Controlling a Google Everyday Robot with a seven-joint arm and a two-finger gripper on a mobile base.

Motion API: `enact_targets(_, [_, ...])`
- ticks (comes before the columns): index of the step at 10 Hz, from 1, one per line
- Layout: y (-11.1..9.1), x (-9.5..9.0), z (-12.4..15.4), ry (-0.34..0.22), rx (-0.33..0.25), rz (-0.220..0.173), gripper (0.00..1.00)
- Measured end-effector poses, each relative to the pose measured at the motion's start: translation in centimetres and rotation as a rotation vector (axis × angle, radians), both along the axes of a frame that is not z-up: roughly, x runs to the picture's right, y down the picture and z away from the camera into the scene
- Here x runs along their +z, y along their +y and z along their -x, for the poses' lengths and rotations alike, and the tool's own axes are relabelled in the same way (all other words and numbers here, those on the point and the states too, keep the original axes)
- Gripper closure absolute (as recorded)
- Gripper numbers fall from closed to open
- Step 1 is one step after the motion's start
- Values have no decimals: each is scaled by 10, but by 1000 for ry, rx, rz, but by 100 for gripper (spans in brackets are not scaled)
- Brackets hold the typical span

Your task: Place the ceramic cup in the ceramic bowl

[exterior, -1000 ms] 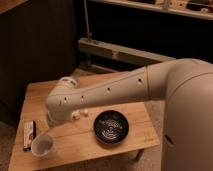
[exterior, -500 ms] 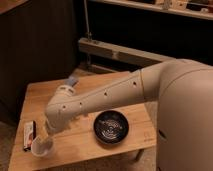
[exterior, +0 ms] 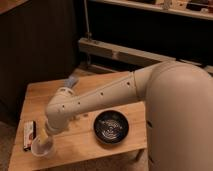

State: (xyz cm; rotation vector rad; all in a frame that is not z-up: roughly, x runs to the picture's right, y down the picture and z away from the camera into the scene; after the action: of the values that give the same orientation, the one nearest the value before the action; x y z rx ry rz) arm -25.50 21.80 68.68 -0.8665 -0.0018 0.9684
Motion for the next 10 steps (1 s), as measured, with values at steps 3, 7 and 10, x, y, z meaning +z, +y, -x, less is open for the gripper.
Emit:
enact_targets(3, [8, 10, 0, 8, -10, 26, 22])
enact_targets(7, [14, 22, -1, 22, -12, 48, 56])
enact_targets(10, [17, 24, -1, 28, -20, 55, 84])
